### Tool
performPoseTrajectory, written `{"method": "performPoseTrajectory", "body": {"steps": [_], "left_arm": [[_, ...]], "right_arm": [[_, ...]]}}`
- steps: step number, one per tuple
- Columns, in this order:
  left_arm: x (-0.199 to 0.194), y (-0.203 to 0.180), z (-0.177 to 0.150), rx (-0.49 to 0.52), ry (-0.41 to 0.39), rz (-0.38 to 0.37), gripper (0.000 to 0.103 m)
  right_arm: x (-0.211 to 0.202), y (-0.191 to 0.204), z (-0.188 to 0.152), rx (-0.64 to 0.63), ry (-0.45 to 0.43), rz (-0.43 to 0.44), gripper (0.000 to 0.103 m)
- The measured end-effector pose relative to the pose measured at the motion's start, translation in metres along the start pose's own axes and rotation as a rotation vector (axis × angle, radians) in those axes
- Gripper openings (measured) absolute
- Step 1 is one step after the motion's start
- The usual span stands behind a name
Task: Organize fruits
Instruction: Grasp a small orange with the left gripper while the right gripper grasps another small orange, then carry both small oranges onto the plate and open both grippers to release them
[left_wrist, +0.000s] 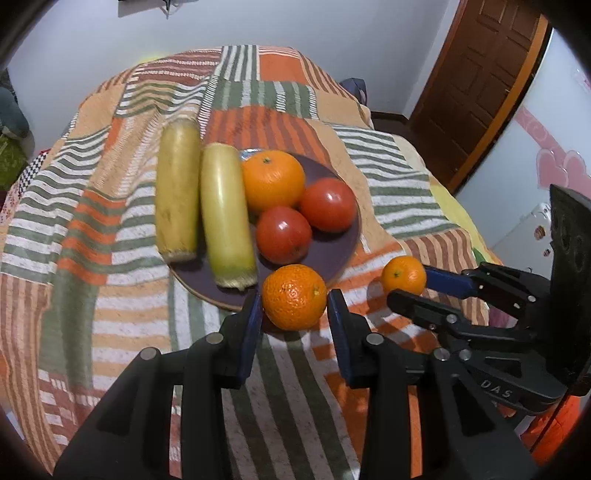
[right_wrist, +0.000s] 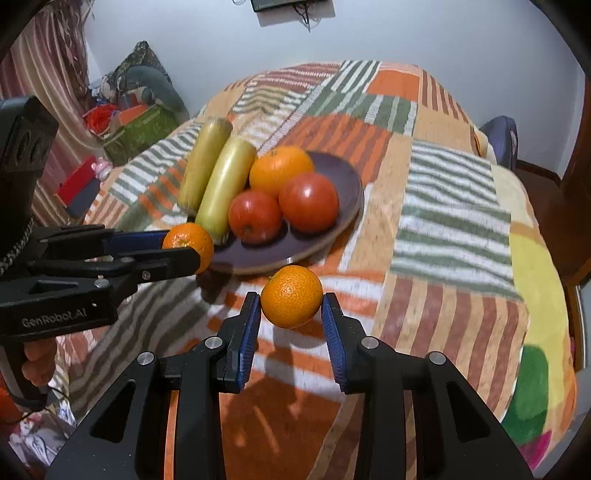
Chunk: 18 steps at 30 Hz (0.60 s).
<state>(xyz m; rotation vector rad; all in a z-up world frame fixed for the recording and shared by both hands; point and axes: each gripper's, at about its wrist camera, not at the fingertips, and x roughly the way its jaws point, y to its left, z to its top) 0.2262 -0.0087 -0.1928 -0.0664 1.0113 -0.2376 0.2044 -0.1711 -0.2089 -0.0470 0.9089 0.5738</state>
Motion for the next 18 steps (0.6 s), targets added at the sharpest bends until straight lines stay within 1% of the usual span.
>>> {"method": "performPoseTrajectory", "body": {"steps": [5,11,18], "left_arm": [[0.008,0.004,0.005,-0.004,0.006,0.009,0.036],[0.022,0.008,0.008,-0.007,0.026,0.019,0.036],[0.031,0.011,0.008,-0.012,0.036,0.010,0.036]], "right_arm": [[0.006,0.001,0.012,-0.005,-0.019,0.002,0.031],[0.021,0.005,0.018,-0.013,0.000,0.005,0.031],[0.034,0.006,0.023,-0.017,0.017,0.016,0.031]]}}
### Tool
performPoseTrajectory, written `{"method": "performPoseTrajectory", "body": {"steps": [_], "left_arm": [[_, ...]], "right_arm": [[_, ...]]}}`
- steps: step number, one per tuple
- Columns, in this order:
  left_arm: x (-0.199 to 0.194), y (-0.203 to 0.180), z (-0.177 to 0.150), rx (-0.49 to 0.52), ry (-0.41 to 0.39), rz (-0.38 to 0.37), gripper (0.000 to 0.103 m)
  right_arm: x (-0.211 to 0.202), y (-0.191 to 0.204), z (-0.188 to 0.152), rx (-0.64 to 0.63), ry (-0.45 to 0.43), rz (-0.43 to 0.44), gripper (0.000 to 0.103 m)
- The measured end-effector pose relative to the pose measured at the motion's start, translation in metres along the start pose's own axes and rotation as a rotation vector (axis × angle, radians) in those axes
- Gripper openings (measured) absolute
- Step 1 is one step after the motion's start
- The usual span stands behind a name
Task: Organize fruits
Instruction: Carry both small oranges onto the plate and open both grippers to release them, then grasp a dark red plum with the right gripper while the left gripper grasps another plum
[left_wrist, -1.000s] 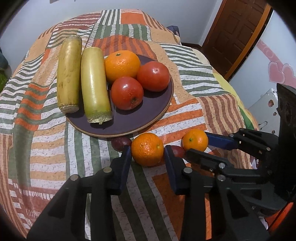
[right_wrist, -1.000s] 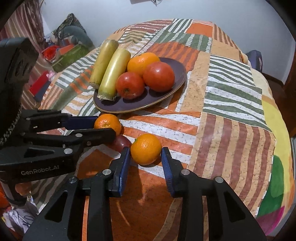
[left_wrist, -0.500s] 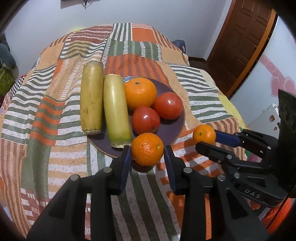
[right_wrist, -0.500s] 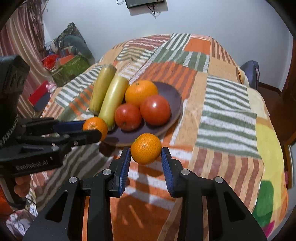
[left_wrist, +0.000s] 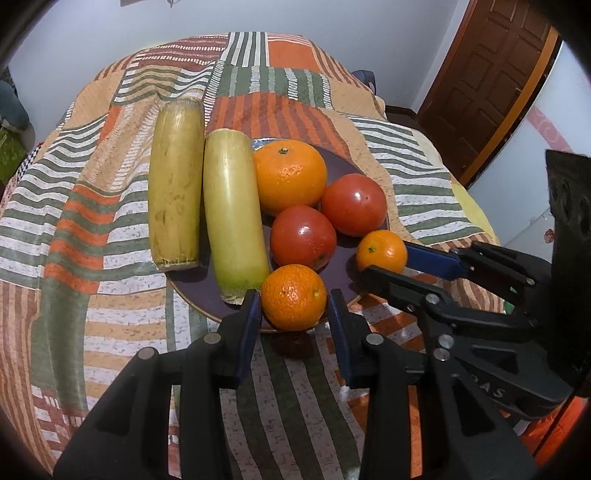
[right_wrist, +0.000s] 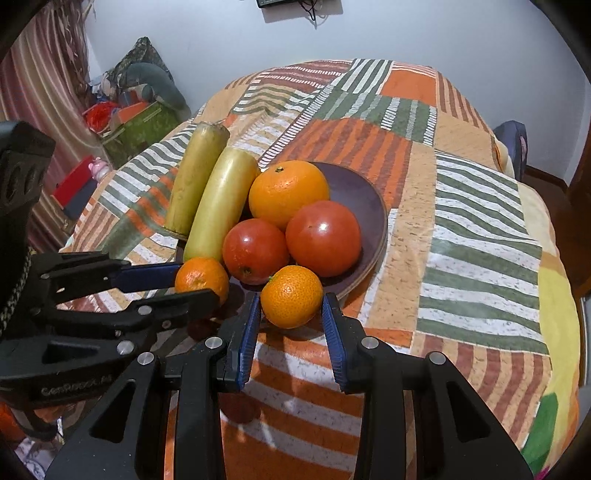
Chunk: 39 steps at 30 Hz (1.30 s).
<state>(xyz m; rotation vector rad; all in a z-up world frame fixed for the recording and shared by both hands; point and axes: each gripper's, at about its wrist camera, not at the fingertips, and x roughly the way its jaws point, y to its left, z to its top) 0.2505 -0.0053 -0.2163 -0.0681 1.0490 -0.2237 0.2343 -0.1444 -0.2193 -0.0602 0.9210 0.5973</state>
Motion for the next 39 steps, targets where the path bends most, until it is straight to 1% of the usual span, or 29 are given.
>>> {"method": "performPoseTrajectory", "body": {"steps": [4,5,8,10,12,13,19,23,28,33,39], "left_arm": [[0.000,-0.005,-0.001,0.034,-0.007,0.021,0.037],[0.001,-0.005,-0.001,0.039,-0.008,0.026,0.038],[0.001,-0.005,-0.001,0.040,-0.007,0.020,0.040],[0.000,-0.004,-0.001,0.034,-0.004,0.017,0.043],[0.000,-0.002,-0.001,0.025,-0.002,0.030,0.051],[-0.001,-0.001,-0.002,0.022,-0.004,0.031,0.051],[-0.016,0.003,-0.007,0.022,-0.017,0.035,0.052],[-0.026,0.006,-0.012,0.021,-0.025,0.048,0.056],[-0.034,0.012,-0.022,0.009,-0.014,0.059,0.056],[-0.038,0.014,-0.034,0.009,0.003,0.052,0.056],[-0.027,0.012,-0.042,0.018,0.040,0.038,0.056]], "right_arm": [[0.001,-0.001,0.001,0.001,0.000,0.005,0.032],[0.001,-0.001,0.001,-0.001,-0.001,0.005,0.032],[0.001,-0.001,0.001,0.005,0.001,0.007,0.032],[0.001,-0.003,0.001,0.014,0.007,0.011,0.033],[0.001,-0.005,0.000,0.026,0.018,0.017,0.034],[0.001,-0.005,0.000,0.028,0.021,0.017,0.034],[-0.007,-0.005,-0.003,0.036,0.022,0.012,0.034],[-0.019,-0.002,-0.008,0.035,0.014,0.010,0.034],[-0.029,0.009,-0.019,0.009,0.018,0.010,0.039],[-0.024,0.021,-0.030,-0.024,0.053,0.026,0.039],[-0.009,0.026,-0.037,-0.052,0.102,0.026,0.039]]}}
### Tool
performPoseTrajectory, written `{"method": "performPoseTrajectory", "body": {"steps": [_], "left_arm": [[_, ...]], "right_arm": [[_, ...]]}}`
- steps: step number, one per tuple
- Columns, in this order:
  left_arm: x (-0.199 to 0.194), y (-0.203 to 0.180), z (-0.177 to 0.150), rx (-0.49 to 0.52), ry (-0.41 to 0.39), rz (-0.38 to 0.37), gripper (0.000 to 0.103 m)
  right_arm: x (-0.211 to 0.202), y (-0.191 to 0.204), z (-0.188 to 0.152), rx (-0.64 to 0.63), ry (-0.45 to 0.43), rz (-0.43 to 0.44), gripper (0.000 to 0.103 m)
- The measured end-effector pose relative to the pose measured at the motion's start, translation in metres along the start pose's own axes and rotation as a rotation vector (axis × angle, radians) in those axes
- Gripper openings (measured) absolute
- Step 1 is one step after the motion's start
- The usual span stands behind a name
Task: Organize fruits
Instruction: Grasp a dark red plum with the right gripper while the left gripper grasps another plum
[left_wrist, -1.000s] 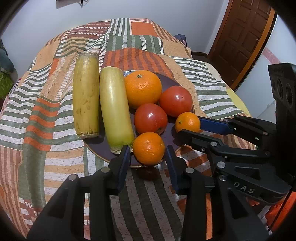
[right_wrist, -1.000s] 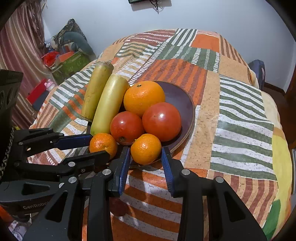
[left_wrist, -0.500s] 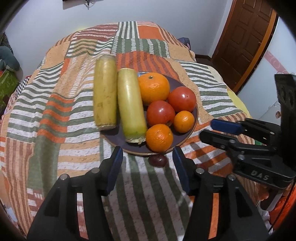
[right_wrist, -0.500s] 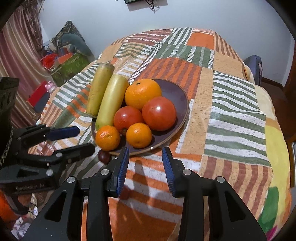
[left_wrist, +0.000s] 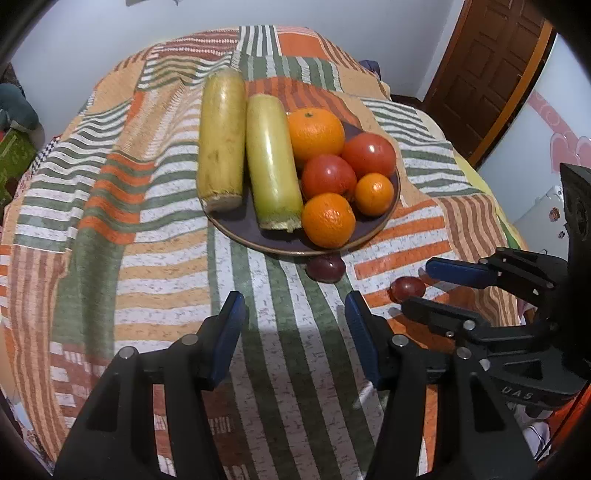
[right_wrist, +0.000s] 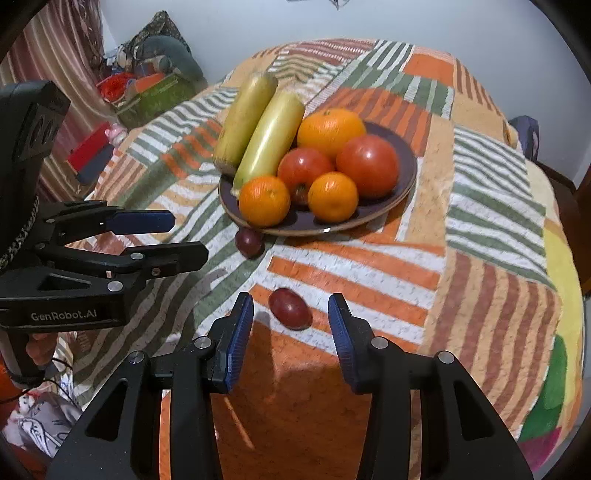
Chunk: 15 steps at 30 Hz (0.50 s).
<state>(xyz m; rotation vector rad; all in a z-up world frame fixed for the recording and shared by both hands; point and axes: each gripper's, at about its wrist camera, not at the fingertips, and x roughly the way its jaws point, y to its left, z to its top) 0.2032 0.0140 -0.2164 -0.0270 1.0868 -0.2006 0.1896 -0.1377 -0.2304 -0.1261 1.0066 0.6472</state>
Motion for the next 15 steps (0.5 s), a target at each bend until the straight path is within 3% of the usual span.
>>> {"method": "performPoseTrajectory", "body": {"steps": [7,9,15], "left_arm": [[0.011,-0.006,0.003,0.010,0.006,-0.031,0.054],[0.015,-0.007,0.005,0.011,0.012,-0.041,0.046],[0.023,-0.011,0.013,0.018,0.009,-0.059,0.042]], "right_arm": [[0.007,0.000,-0.001,-0.013,0.005,-0.007,0.022],[0.006,0.000,-0.001,-0.014,-0.002,-0.004,0.022],[-0.003,-0.008,-0.002,0.011,-0.037,-0.013,0.022]]}}
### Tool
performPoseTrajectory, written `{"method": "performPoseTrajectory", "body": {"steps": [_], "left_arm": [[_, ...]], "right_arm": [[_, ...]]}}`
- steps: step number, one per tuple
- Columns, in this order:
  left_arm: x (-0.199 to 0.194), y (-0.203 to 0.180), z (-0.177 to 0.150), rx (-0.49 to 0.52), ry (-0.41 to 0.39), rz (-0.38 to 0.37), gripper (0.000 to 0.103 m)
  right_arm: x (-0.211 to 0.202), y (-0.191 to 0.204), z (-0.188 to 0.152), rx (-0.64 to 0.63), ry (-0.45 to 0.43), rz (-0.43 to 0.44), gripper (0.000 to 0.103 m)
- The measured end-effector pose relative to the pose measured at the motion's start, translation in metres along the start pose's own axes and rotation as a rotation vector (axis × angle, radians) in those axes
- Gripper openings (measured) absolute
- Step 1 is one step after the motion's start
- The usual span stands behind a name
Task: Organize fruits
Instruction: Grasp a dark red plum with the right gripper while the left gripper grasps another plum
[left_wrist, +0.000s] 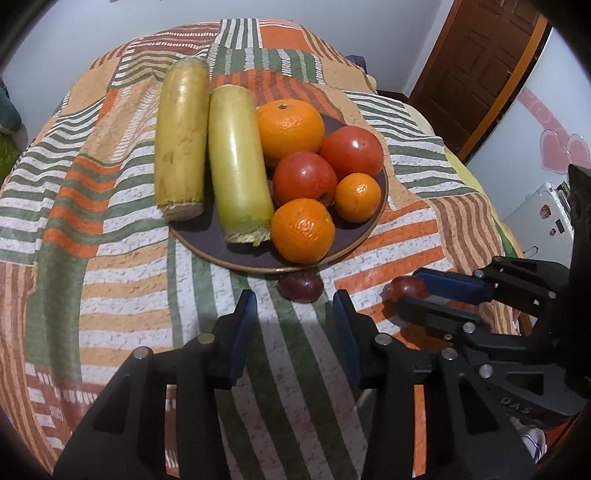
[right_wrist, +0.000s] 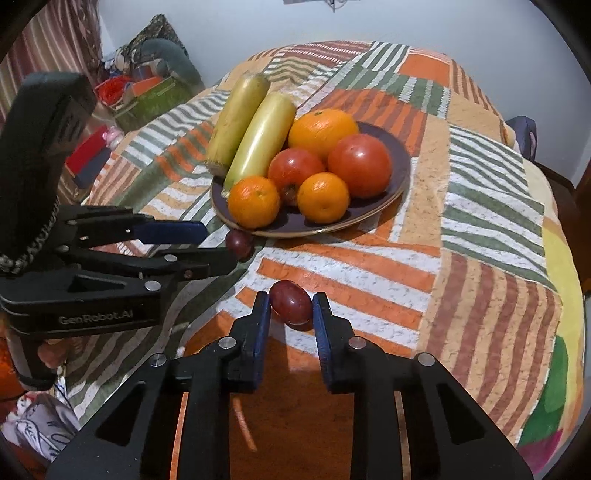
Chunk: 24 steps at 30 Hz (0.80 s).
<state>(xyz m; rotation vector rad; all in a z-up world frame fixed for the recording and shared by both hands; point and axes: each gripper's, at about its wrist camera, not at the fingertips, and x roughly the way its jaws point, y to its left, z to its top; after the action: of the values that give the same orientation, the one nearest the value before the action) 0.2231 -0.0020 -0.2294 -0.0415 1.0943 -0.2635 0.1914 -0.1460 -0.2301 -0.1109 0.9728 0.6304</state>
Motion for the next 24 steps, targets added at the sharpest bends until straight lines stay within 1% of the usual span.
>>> {"method": "performPoseTrajectory", "body": {"steps": [4,7,8,13,14,20,24], "left_arm": [[0.007,-0.003,0.005,0.006,-0.003,0.006,0.040],[0.014,-0.003,0.007,0.001,0.010,0.010,0.037],[0.017,-0.003,0.007,-0.002,0.015,0.010,0.030],[0.019,-0.006,0.005,0.020,-0.002,0.034,0.029],[0.018,-0.006,0.004,0.020,-0.001,0.028,0.027],[0.010,-0.003,0.001,0.008,-0.001,0.015,0.027],[-0.003,0.002,0.000,-0.003,-0.021,0.017,0.027]], "right_arm": [[-0.005,-0.006,0.000,0.022,-0.017,-0.009,0.022],[-0.007,-0.011,0.000,0.035,-0.026,-0.013,0.022],[-0.008,-0.013,0.000,0.039,-0.028,-0.015,0.022],[-0.010,-0.017,0.000,0.052,-0.036,-0.016,0.022],[-0.010,-0.017,0.000,0.053,-0.037,-0.018,0.022],[-0.013,-0.020,0.004,0.058,-0.050,-0.025,0.022],[-0.014,-0.022,0.008,0.062,-0.061,-0.029,0.022]]}}
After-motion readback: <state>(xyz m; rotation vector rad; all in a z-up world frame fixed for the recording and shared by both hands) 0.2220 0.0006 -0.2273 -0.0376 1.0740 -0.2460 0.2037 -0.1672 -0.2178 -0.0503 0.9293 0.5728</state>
